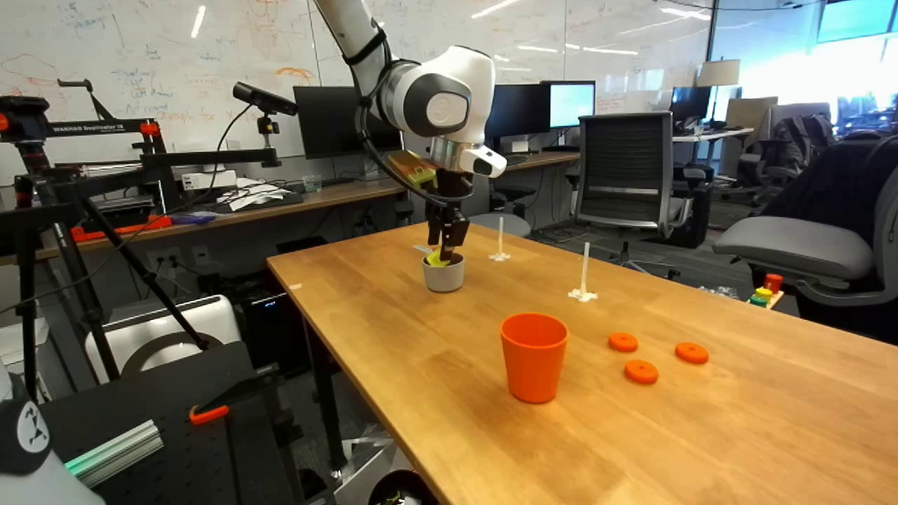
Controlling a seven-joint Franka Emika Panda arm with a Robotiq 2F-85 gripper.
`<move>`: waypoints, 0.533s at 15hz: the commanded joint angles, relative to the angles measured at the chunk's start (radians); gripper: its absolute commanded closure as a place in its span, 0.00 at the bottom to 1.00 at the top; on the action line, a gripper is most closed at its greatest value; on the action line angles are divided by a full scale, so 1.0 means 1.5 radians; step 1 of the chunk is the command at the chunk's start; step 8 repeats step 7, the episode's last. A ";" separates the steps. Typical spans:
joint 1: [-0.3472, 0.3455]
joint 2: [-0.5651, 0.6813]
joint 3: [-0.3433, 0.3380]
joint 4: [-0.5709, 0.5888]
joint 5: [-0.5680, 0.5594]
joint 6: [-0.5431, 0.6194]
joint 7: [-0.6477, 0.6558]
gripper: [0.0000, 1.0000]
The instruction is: Put the cubes inside the measuring cup
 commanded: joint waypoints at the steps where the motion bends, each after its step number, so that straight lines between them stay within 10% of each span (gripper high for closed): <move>1: -0.008 -0.002 0.001 0.017 0.017 -0.028 -0.019 0.04; 8: 0.002 0.000 -0.008 0.010 0.004 -0.020 -0.004 0.00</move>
